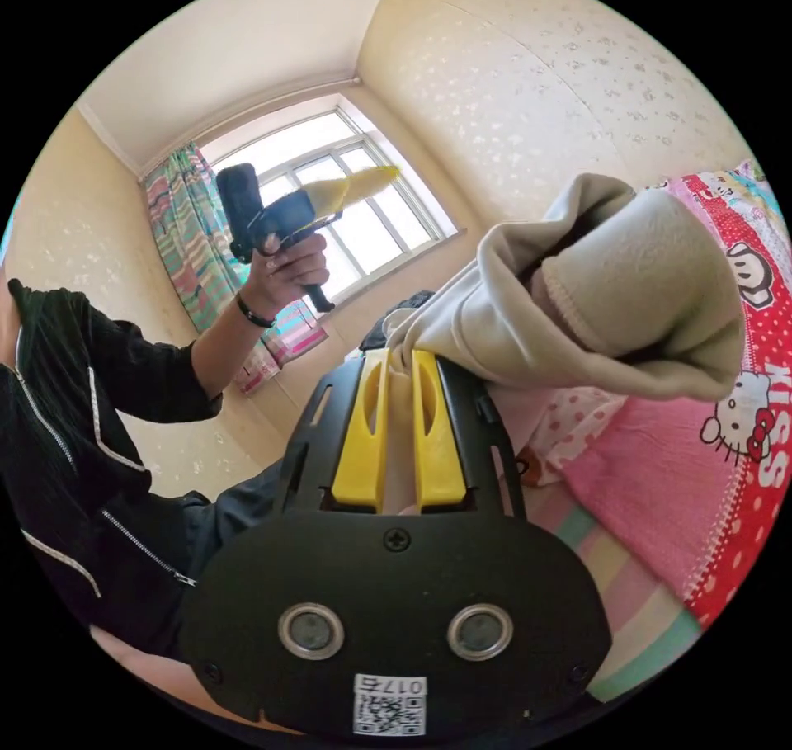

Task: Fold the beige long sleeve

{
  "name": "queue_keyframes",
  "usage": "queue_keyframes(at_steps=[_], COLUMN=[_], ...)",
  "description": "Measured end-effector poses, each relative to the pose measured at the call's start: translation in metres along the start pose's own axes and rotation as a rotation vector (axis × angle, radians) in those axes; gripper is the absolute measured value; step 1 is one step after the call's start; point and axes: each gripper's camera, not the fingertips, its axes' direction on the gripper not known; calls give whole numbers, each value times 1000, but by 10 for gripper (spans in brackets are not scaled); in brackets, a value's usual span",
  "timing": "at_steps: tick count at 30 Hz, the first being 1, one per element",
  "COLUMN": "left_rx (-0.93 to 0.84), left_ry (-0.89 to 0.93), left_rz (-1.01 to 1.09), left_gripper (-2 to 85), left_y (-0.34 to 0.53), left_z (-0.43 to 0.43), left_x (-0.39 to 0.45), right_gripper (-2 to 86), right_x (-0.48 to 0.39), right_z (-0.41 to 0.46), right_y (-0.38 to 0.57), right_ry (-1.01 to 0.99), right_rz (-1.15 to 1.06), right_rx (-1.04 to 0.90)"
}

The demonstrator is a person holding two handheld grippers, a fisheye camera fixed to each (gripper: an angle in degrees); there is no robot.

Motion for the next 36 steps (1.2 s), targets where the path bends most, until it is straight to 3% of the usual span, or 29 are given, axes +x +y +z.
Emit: queue_keyframes(at_steps=[4,9,13,15,19,22,24,29,34,36], left_rx=[-108,-363,-584,-704,-764,-713,-624,-343,-112,-37], left_ry=[224,78,430,396,334,151,-111,-312,-416,-534], left_rz=[-74,-46,-90,-142,-122,-21,-113,-142,-268,-118], left_gripper=[135,130,115,75,54,48,46,40,34,32], left_y=[-54,-95,-105,-106,-123,-148,-162,-160,-140,-136], left_z=[59,145,206,237,249,217,168,31,-90,-134], left_x=[-61,-107,-108,-95,-54,-10,14,101,181,232], right_gripper=[42,40,36,36,39,47,53,74,93,105], right_x=[0,-1,-1,-4,-10,-22,-32,-48,-41,-31], right_z=[1,1,3,3,4,-5,-14,-40,-100,-112], right_y=[1,-3,-9,-11,-16,-21,-25,-31,-13,-11], right_ry=[-68,-119,-157,-162,-161,-80,-23,31,-174,-141], right_rz=[-6,-16,-10,-14,-39,-68,-123,-244,-246,-160], right_rx=[-6,-18,-33,-34,-32,-2,19,92,652,715])
